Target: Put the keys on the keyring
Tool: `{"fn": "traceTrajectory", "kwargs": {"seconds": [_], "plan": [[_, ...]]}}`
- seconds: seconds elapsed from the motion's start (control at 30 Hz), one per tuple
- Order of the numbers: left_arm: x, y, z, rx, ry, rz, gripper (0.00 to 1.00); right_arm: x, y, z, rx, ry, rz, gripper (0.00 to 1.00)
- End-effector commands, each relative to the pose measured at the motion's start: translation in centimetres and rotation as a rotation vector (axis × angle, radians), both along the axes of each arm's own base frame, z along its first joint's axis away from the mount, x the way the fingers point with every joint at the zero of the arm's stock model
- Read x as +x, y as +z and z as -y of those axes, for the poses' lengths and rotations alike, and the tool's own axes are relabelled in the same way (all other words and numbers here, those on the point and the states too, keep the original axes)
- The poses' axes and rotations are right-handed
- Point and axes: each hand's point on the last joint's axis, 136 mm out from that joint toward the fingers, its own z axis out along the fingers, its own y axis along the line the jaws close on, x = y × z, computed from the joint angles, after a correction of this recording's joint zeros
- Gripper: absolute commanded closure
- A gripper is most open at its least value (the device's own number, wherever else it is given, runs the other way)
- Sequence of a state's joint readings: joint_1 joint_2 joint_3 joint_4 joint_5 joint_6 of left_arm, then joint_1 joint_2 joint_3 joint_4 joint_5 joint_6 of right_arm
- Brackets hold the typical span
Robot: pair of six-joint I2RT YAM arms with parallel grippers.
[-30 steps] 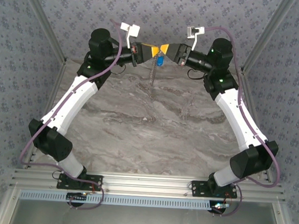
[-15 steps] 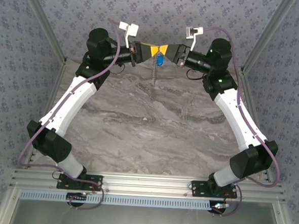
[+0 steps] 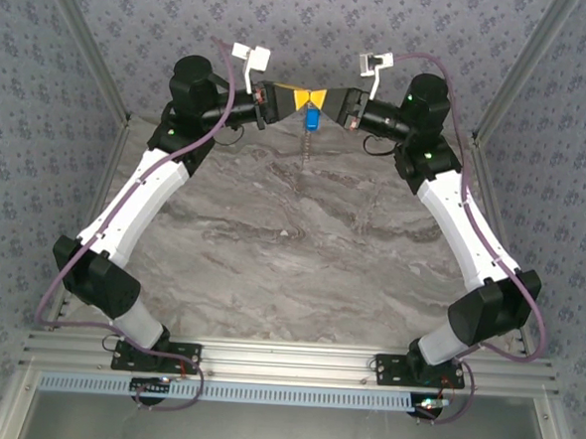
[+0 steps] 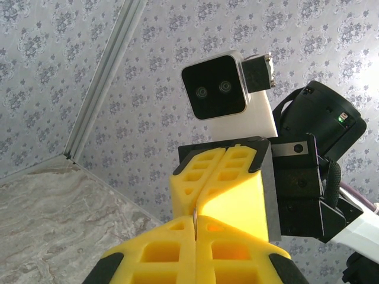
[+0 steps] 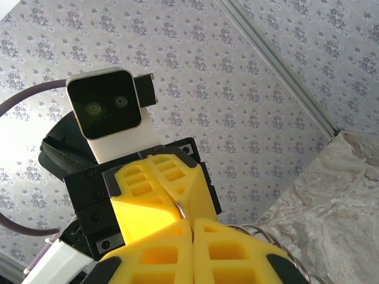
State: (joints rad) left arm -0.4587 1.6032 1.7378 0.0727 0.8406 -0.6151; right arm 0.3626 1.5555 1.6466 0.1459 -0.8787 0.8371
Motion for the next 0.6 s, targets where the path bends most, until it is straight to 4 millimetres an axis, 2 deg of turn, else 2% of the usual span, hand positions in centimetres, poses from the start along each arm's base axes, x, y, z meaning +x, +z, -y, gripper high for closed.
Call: {"fn": "traceTrajectory", "kwargs": {"seconds": [0.0,0.23,0.43,0.57], "plan": [[-2.2,2.8,-0.2,-0.042,-0.042,0.091,1.0,0.0,0.9,-0.2,0.004,0.015,0.026,0.99],[-2.0,2.5,-0.2,-0.004,-0.043,0.084,1.0,0.1,0.9,0.7,-0.037,0.028,0.036,1.0],[-1.4,2.8,-1.8,0.039,-0.016,0.104,0.73,-0.5,0.1,2.0,-0.142,0.042,0.058,1.0],[-1.5,2.7,-2.4,0.084,-0.022,0.112,0.66,-0.9,-0.7,2.8,-0.208,0.045,0.064,1.0]]}}
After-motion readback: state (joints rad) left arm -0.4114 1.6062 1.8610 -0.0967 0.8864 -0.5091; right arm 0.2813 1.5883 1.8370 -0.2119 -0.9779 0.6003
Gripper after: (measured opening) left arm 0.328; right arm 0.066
